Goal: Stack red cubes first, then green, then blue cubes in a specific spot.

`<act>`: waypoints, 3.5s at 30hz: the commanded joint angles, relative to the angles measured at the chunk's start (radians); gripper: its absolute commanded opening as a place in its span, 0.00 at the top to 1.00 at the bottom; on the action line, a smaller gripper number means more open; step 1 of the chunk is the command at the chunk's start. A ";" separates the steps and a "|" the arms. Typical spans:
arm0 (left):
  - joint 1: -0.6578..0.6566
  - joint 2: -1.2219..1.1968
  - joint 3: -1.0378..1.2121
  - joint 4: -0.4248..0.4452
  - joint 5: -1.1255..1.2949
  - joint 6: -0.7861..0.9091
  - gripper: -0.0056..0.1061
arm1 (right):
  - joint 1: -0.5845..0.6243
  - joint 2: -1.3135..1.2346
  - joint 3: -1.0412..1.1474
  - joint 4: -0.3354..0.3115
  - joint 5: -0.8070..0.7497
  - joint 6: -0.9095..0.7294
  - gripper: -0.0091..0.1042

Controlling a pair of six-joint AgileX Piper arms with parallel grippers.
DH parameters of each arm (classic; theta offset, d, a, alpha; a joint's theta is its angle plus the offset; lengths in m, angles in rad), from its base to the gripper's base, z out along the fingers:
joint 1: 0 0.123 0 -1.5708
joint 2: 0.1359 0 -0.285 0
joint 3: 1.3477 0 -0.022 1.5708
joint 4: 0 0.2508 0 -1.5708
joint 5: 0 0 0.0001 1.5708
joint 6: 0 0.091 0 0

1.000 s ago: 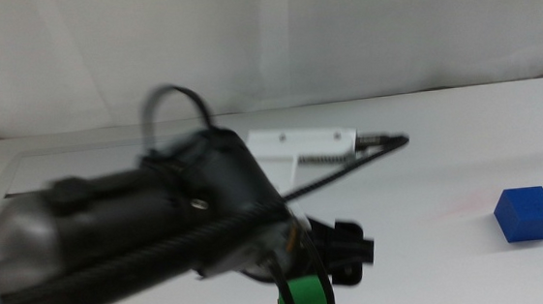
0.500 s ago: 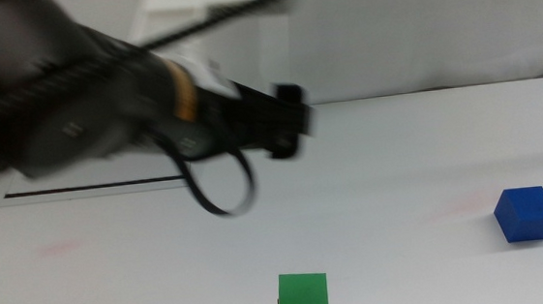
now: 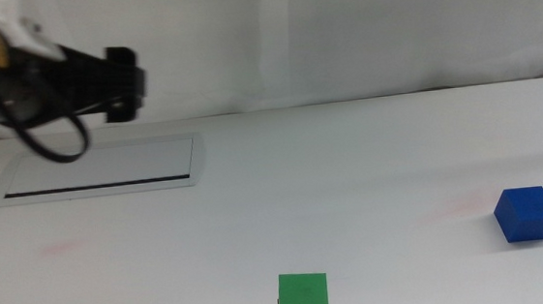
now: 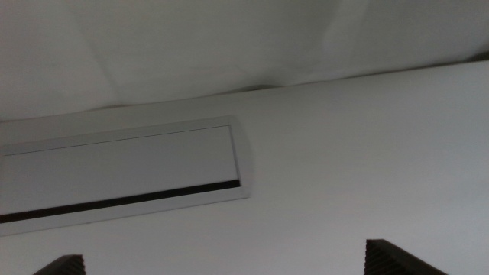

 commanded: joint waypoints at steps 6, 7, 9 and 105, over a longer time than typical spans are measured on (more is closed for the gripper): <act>0.020 -0.155 0.073 -0.089 0.007 0.073 0.13 | -0.005 -0.003 0.003 0.001 -0.009 0.015 0.01; 0.020 -0.183 0.083 -0.113 0.007 0.098 0.13 | -0.004 -0.003 0.003 0.001 -0.009 0.038 0.01; 0.020 -0.234 0.104 -0.146 0.007 0.136 0.13 | -0.004 -0.003 0.001 0.004 0.007 0.077 0.01; 0.018 -0.496 0.272 -0.376 -0.004 0.310 0.16 | -0.004 1.578 -0.900 -0.341 0.683 0.141 0.94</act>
